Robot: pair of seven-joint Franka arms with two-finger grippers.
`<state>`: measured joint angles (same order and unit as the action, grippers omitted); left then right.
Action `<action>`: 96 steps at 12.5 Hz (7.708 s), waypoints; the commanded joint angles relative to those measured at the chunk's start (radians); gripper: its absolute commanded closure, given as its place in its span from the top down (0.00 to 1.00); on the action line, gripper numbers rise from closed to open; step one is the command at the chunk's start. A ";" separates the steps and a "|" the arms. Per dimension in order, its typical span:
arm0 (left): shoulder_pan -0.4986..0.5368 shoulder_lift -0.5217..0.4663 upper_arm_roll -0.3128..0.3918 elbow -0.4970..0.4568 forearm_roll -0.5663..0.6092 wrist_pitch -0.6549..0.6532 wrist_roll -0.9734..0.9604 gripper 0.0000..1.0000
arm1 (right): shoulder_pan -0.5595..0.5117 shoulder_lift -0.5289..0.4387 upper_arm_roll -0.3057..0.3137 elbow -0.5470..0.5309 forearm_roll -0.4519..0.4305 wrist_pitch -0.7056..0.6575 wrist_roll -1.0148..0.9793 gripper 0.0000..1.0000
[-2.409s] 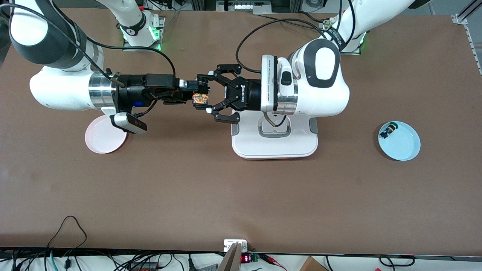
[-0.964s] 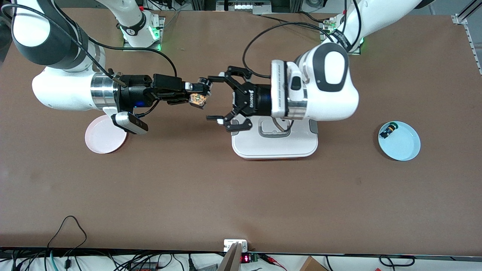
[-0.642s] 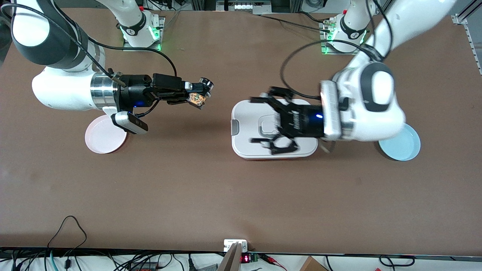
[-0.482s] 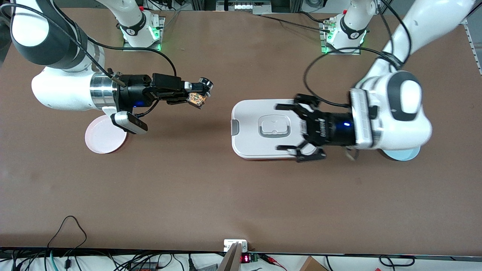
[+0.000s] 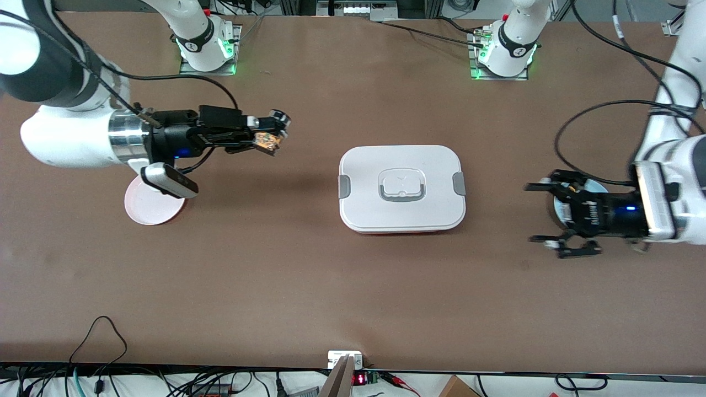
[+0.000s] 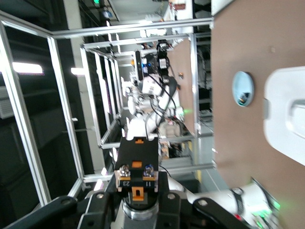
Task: Transfer orange switch to right arm and place
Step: 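Open the left gripper and withdraw it while the right gripper holds, then lower the switch into the small white dish with the right gripper, then open the right gripper and release the switch in the dish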
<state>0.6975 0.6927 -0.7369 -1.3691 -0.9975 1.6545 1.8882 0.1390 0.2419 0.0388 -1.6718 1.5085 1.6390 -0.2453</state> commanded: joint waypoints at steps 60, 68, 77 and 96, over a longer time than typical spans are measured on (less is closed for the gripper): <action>-0.636 -0.552 0.611 -0.056 0.913 -0.228 -2.285 1.00 | -0.354 0.033 0.006 -0.393 -1.596 0.738 -1.160 1.00; -0.630 -0.585 0.607 -0.082 0.921 -0.246 -2.295 1.00 | -0.349 0.031 0.004 -0.074 -1.384 0.424 -1.015 1.00; -0.641 -0.578 0.597 -0.074 0.921 -0.243 -2.284 1.00 | -0.303 0.037 0.007 0.009 -1.398 0.165 -0.407 1.00; -0.638 -0.594 0.587 -0.082 0.959 -0.257 -2.209 1.00 | -0.167 -0.099 -0.126 0.219 -1.567 -0.125 0.190 1.00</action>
<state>0.0622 0.1148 -0.1452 -1.4551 -0.0681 1.4136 -0.3897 -0.0283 0.1804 -0.0869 -1.4554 -0.0757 1.5324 -0.0718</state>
